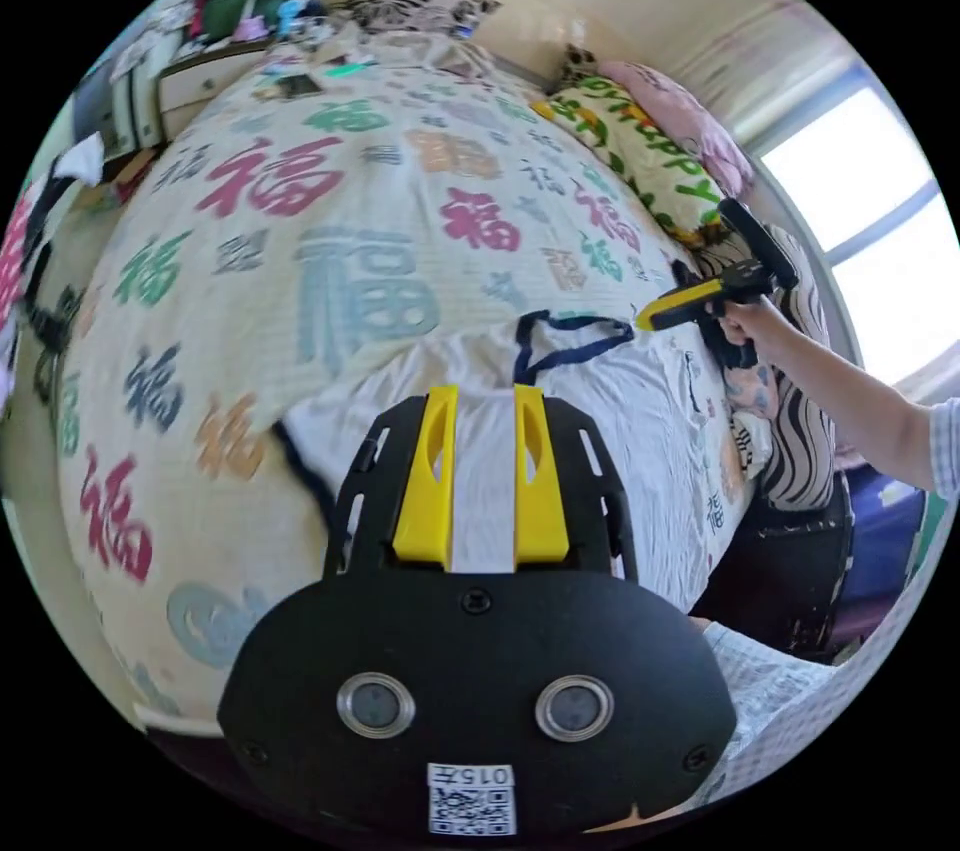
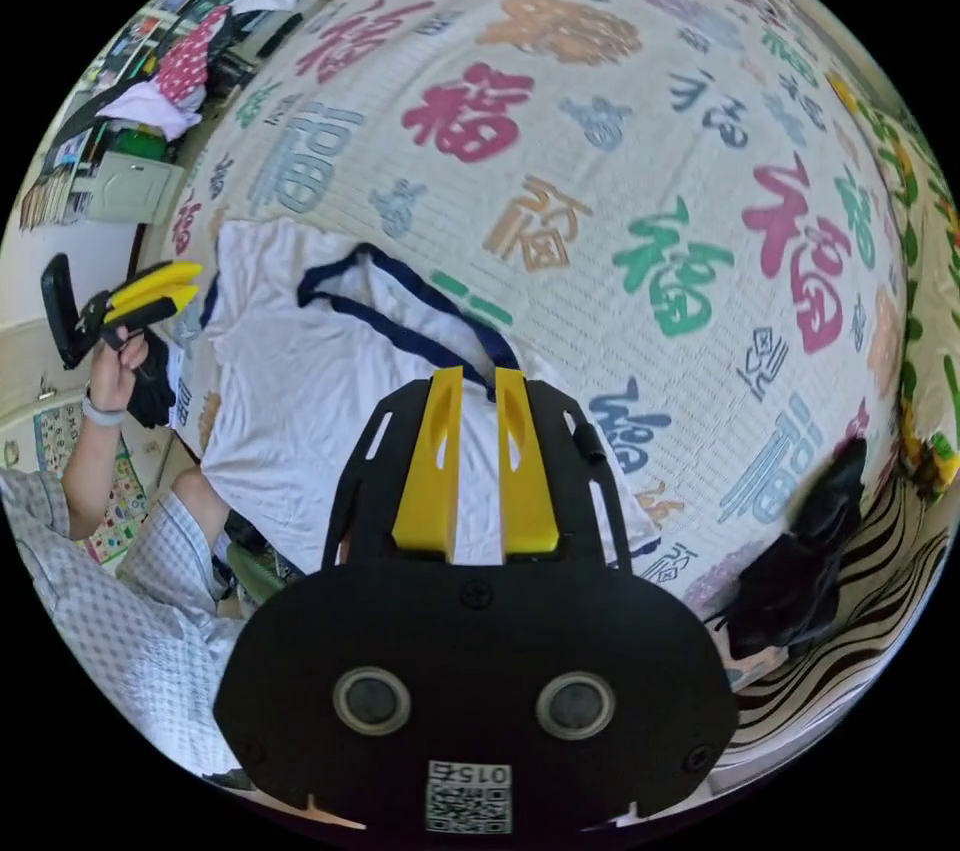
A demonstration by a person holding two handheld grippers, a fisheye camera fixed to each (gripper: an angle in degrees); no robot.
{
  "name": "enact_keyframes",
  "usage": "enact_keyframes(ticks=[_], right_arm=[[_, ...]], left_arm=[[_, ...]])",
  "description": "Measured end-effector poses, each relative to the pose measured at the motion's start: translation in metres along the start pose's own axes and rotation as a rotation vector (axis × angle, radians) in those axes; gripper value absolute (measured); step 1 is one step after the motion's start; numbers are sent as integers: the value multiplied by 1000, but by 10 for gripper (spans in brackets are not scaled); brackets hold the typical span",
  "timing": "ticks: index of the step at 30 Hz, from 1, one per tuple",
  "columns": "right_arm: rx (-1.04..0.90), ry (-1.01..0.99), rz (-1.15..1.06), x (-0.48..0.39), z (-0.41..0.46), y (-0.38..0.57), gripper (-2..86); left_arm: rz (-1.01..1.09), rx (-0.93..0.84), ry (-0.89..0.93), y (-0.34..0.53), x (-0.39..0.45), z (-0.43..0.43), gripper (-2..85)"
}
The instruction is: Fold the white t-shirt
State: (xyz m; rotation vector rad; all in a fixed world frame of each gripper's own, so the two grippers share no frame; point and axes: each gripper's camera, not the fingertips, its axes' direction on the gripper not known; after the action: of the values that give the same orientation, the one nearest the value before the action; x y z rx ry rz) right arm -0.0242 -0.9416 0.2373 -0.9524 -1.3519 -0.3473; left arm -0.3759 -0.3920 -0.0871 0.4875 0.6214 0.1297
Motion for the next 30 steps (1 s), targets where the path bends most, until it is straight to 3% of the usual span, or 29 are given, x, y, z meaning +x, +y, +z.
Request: enact_keyframes(ticks=[5,8,12,14,18,30], right_arm=[[-11,-11,62,17,13,-15,32],[4,-50,74,27,4,-24,-2],[58,-103,112,46,-17,-31,-8],[66,-125,116,50,-22,-34,-9],[63,-127,96,50,-26,-37,-9],[84,-142,129,63,-25,-41,-3]], left_arm=[[124,-198,1,-67,32,79,16],[162,-217,-42,-84,38,87,-2],[141,-202,-13,-101,35,82,-2],[144,-262,53,-102,39,84,9],[188,-381,13,-87,51,102,36],[109,-243,-60,-111,24,91,5]])
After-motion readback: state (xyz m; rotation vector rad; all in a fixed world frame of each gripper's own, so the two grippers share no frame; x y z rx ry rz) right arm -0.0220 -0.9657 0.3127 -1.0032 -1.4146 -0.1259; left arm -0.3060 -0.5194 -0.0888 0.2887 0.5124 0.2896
